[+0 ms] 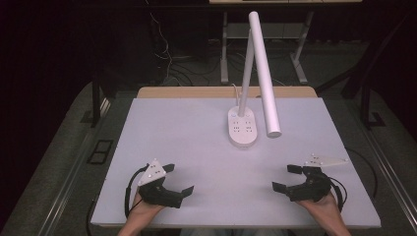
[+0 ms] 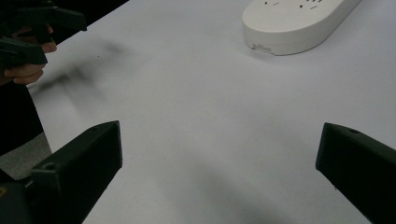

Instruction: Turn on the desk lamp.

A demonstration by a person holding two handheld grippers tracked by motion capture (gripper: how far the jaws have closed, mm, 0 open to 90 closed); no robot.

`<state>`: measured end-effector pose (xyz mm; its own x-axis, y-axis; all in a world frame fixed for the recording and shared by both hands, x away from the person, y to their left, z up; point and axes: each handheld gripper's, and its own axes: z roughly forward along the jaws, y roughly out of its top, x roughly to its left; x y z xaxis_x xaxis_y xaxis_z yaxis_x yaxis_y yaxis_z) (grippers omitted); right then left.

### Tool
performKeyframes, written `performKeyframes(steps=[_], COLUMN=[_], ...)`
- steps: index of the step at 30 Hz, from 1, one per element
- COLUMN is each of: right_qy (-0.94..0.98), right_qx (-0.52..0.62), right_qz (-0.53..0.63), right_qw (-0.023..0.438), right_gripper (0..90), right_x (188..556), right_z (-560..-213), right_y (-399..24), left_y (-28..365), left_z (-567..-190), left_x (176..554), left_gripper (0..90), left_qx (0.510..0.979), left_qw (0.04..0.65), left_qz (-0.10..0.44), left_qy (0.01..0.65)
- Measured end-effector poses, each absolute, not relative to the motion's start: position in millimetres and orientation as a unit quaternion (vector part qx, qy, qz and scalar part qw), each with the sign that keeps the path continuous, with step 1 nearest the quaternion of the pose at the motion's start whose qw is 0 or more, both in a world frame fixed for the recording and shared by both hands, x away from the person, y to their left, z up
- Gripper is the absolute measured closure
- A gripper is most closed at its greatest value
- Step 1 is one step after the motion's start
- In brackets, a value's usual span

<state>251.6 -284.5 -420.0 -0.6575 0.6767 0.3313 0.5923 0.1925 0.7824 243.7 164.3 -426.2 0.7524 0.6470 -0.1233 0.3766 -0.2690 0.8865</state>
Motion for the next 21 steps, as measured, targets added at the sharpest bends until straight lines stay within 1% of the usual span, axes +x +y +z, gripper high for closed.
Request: performKeyframes(steps=[21], right_qy=[0.773], right_qx=[0.416], right_qz=[0.477], right_qw=[0.032], right_gripper=[0.0], right_x=[252.6], right_z=[-419.3], right_y=[-287.4], left_y=[165.6], left_z=[-426.7], left_x=[243.1], left_gripper=[0.0], left_qx=[0.786], left_qw=[0.507], left_qz=[0.132], left_qy=[0.329])
